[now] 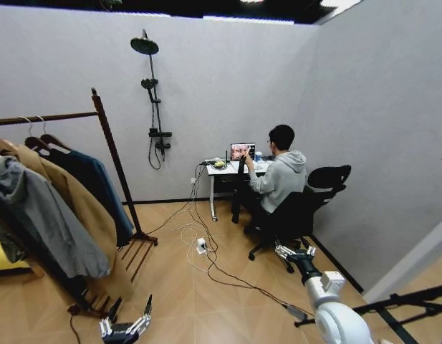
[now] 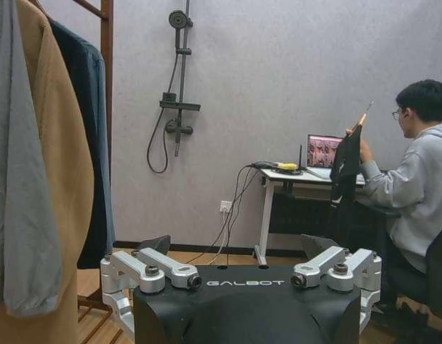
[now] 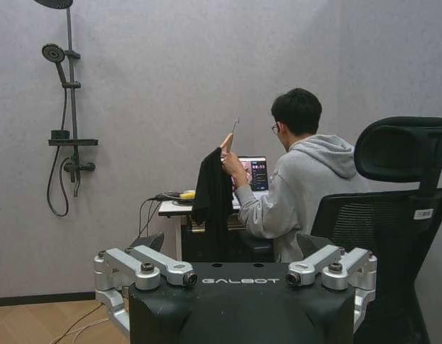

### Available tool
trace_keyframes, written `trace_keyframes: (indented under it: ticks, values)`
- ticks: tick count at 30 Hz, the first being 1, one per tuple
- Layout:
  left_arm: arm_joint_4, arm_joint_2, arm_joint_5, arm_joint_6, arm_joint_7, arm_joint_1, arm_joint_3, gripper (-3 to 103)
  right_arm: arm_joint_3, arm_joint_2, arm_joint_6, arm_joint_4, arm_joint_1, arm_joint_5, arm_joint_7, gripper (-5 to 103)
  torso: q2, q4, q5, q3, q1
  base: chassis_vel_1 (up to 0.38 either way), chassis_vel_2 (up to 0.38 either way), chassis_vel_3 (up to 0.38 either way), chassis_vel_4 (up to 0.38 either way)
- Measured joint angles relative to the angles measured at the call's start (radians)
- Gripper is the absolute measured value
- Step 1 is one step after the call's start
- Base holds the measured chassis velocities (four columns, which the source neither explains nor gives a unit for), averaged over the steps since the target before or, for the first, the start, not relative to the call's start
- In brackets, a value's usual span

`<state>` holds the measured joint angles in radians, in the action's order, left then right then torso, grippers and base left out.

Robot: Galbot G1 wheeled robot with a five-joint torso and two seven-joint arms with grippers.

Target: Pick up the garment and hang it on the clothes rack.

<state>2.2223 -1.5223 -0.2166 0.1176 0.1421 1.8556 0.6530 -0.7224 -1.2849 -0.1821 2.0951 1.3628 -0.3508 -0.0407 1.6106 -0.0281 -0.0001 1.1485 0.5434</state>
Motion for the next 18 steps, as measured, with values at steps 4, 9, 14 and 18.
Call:
trace_keyframes:
  ticks: [4,9,14,18]
  values:
    - [0.000,0.000,0.000,0.000,0.000,0.000,0.000,100,0.003,-0.001,0.000,0.000,0.000,0.004,0.000,100,0.000,-0.0002,-0.0002,0.000,0.000,0.199,-0.263,-0.254,0.219]
    - [0.000,0.000,0.000,0.000,0.000,0.000,0.000,100,0.007,-0.002,0.000,0.002,0.000,0.009,0.000,100,0.000,-0.0002,0.0002,0.000,0.000,0.211,-0.229,-0.240,0.206]
    - [0.000,0.000,0.000,0.000,0.000,0.000,0.000,100,0.019,-0.008,0.000,0.006,0.003,0.023,-0.001,100,0.000,0.0000,-0.0002,0.000,0.000,0.233,-0.218,-0.210,0.232]
    - [0.000,0.000,0.000,0.000,0.000,0.000,0.000,100,0.025,-0.012,0.001,0.007,0.005,0.029,-0.001,100,0.000,-0.0002,-0.0001,0.000,0.000,0.230,-0.215,-0.227,0.210]
